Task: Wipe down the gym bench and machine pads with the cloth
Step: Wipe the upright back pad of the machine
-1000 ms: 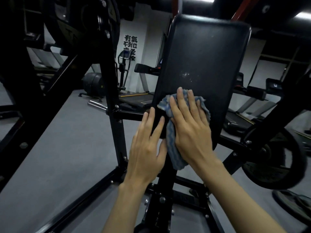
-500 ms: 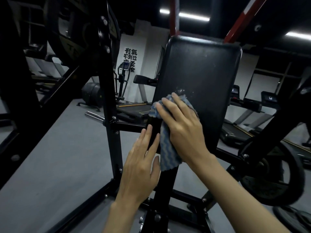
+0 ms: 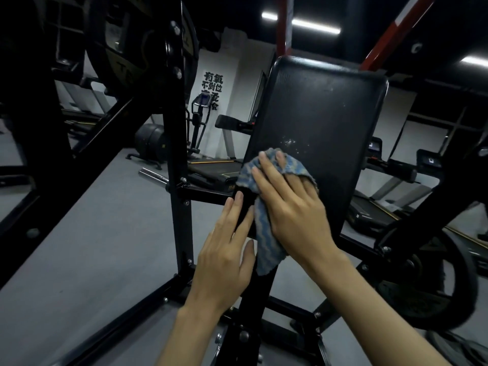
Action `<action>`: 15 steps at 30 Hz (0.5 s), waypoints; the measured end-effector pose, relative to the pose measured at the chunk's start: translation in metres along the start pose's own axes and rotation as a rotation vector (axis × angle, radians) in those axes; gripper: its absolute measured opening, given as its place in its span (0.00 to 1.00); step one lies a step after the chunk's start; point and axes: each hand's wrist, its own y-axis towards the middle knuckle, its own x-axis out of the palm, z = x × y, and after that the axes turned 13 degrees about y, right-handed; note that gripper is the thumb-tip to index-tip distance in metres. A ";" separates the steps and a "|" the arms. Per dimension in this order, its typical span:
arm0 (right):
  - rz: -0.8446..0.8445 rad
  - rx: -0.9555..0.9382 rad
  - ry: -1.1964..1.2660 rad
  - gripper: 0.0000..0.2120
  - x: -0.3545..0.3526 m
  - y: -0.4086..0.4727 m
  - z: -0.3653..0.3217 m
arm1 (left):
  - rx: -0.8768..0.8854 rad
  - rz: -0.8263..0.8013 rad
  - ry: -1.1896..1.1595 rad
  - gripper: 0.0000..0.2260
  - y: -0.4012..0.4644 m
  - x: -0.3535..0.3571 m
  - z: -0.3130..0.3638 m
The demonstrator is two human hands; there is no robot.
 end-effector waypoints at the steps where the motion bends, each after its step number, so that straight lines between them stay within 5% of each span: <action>1: 0.017 0.009 -0.006 0.26 -0.003 -0.009 0.002 | -0.001 0.004 0.004 0.30 0.000 0.000 0.001; 9: -0.086 -0.078 0.033 0.26 0.004 0.017 0.001 | -0.014 -0.014 0.018 0.30 0.001 0.004 0.010; 15: 0.064 0.095 -0.005 0.25 -0.003 -0.019 0.001 | 0.003 -0.004 0.036 0.29 0.002 0.000 0.010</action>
